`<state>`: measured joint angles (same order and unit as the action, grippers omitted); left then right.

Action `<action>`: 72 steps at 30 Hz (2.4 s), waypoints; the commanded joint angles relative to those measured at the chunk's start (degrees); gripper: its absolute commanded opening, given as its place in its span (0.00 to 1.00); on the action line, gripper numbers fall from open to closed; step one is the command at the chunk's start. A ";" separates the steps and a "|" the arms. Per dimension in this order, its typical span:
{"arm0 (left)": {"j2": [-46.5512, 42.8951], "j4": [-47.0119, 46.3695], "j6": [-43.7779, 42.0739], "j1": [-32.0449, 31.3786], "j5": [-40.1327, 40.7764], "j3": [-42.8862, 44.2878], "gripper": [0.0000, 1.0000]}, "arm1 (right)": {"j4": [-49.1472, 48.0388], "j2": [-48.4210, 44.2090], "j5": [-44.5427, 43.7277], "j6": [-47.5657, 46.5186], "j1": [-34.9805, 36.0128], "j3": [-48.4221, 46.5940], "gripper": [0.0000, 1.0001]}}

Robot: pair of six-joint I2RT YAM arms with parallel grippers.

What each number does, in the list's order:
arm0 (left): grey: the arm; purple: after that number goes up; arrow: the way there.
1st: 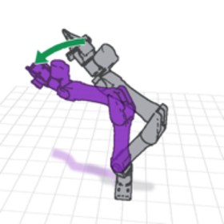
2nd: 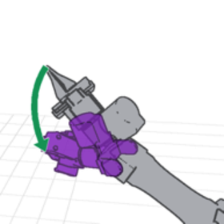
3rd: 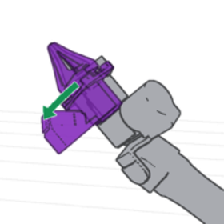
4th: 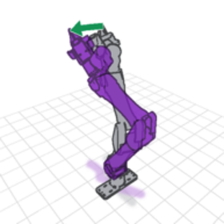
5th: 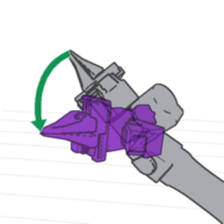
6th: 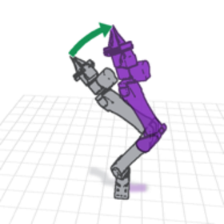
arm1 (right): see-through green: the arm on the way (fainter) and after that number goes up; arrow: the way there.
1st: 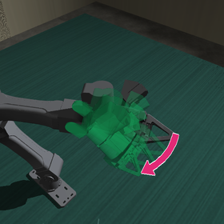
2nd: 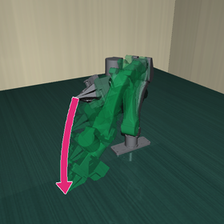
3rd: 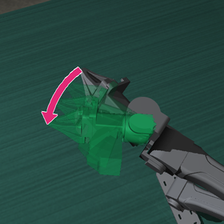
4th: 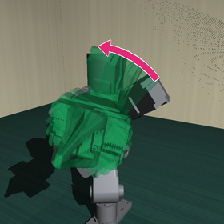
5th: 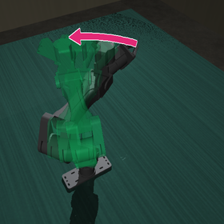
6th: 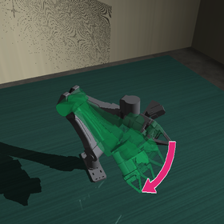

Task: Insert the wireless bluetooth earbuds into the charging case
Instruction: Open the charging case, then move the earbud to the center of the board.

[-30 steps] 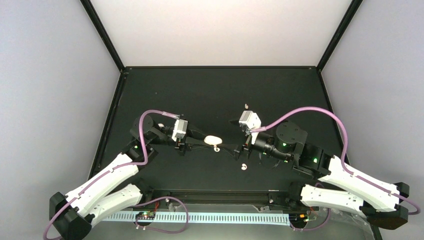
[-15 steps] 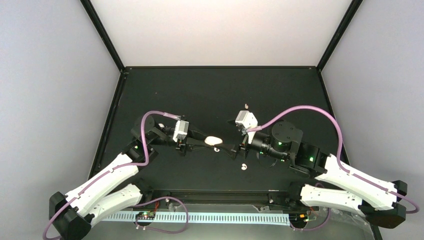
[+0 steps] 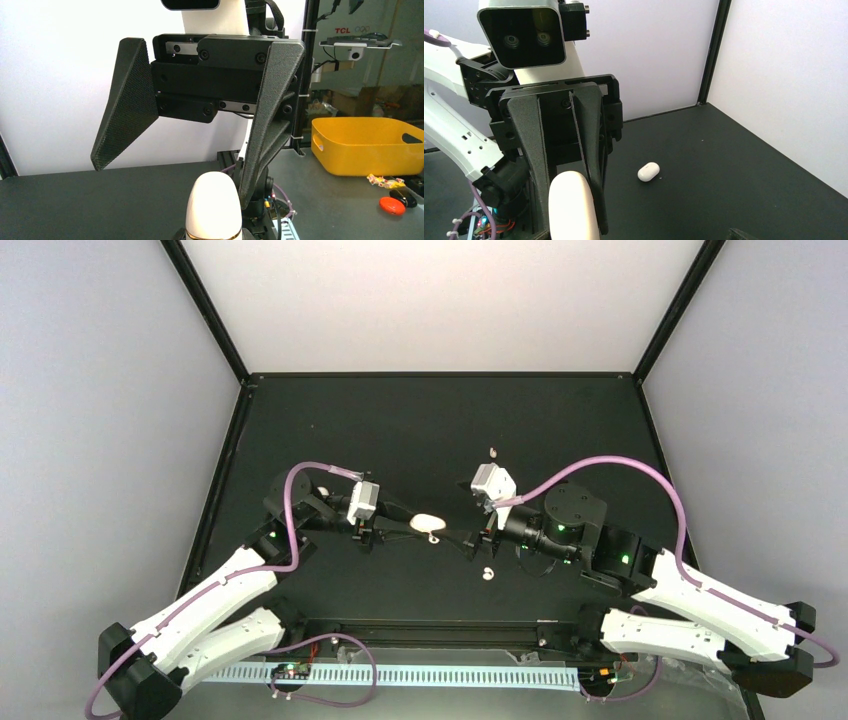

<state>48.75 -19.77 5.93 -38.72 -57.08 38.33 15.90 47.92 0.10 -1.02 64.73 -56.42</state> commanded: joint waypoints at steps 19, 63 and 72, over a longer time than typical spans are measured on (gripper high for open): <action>-0.15 0.54 -2.86 -1.25 0.03 0.70 0.02 | -2.89 -1.95 -11.48 1.31 -0.16 -0.44 0.90; -13.10 7.08 -3.55 -2.20 9.18 -2.56 0.02 | -7.96 15.15 -10.55 34.07 -32.61 19.29 0.69; -15.27 7.66 -3.36 -2.71 10.03 -2.98 0.02 | -15.84 38.66 -6.29 38.86 -40.07 8.45 0.62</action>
<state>35.53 -10.81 2.24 -40.69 -48.18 35.38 5.69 79.88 -8.10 35.03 26.06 -42.94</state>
